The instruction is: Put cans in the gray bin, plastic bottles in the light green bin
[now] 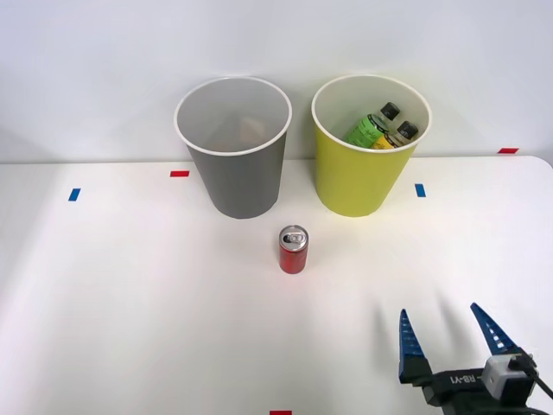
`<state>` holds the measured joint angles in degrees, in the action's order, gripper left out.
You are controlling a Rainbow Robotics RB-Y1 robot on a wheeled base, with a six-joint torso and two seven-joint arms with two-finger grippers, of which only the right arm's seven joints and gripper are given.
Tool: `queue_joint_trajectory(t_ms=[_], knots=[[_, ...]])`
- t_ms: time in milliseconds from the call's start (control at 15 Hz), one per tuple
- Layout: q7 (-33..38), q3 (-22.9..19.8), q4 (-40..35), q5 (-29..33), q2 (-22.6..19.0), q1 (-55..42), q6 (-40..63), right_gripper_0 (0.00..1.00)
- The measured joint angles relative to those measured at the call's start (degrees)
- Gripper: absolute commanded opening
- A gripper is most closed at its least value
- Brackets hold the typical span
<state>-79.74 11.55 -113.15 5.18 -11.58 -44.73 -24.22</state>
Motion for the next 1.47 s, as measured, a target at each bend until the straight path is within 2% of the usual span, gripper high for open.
queue_joint_trajectory(t_ms=[333, 733, 1467], knots=[[-11.29, 3.15, 2.44, -4.03, -3.5, -4.27, -4.8, 1.0], [-11.75, 5.8, 2.54, -5.26, -3.77, -7.76, -6.34, 1.0], [-11.63, 7.21, 2.54, -5.48, -4.33, -9.86, -6.79, 1.0]])
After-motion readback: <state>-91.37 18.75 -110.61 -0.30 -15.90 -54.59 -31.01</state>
